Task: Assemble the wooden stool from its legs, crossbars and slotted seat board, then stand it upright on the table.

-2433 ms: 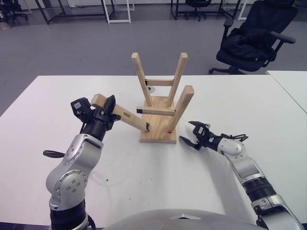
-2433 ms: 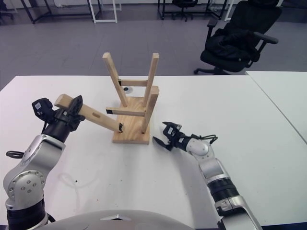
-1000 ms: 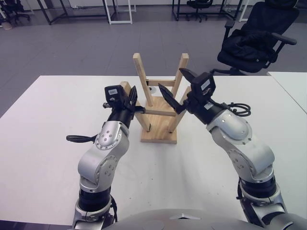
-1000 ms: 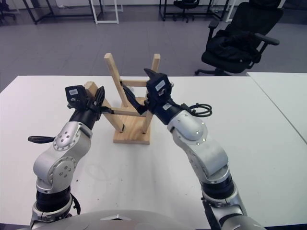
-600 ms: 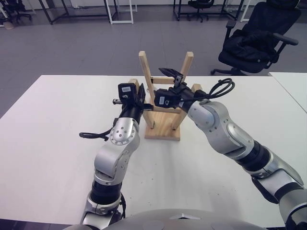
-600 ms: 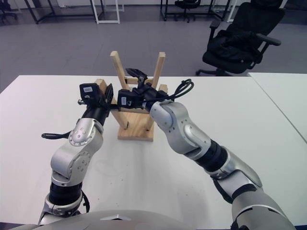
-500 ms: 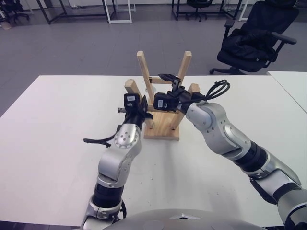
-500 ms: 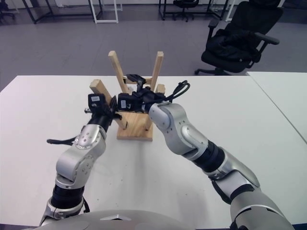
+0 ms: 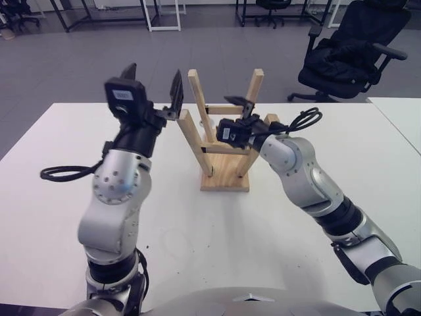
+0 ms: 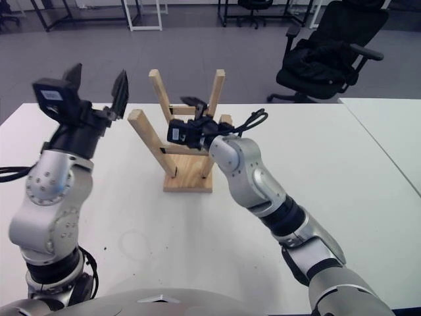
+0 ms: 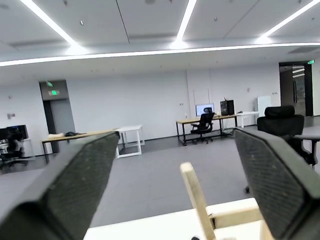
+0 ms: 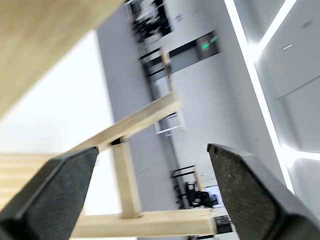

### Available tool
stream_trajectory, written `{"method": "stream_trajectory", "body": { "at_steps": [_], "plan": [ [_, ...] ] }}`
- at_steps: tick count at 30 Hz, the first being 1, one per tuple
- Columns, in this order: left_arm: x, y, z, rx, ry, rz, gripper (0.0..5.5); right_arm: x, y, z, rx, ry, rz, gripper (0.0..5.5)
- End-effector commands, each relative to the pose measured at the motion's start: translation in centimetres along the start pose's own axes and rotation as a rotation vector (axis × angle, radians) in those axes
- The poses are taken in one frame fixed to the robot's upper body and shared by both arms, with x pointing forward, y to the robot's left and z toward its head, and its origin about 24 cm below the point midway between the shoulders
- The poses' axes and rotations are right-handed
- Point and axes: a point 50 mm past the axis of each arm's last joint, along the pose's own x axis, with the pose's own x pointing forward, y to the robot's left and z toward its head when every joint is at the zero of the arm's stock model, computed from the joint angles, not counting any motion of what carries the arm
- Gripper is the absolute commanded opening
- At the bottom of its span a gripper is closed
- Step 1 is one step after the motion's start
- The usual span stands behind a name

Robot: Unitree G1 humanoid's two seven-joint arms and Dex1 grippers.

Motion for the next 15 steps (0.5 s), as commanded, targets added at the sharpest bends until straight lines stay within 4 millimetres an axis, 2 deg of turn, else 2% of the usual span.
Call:
{"method": "stream_trajectory", "body": {
  "at_steps": [1,4,6,8,10,12,14,15],
  "plan": [
    [1.8,1.8,2.1,-0.051,-0.052,-0.059,4.23,-0.4,-4.4,1.1,-0.022,-0.127,-0.199,4.08],
    [3.5,2.9,1.6,-0.136,-0.005,-0.094,4.23,-0.8,-6.6,0.3,0.152,-0.193,-0.297,4.08],
    [4.7,2.9,2.0,-0.156,-0.017,-0.150,4.23,-1.6,-8.8,-1.1,0.397,-0.238,-0.335,4.08],
    [5.8,2.4,2.2,-0.201,-0.023,-0.233,4.23,-2.6,-9.7,-3.3,0.682,-0.276,-0.300,4.08],
    [6.1,2.1,-0.1,-0.246,0.064,-0.276,4.23,-3.1,-8.3,-5.2,0.897,-0.259,-0.208,4.08],
    [5.6,1.5,-3.3,-0.236,0.176,-0.293,4.23,-3.3,-6.0,-5.9,1.088,-0.251,-0.092,4.08],
    [4.3,0.3,-8.9,-0.246,0.386,-0.292,4.23,-3.1,-1.5,-7.6,1.249,-0.073,0.046,4.08],
    [3.2,-0.4,-11.2,-0.198,0.460,-0.289,4.23,-3.1,0.7,-8.1,1.240,0.019,0.113,4.08]
  ]
}}
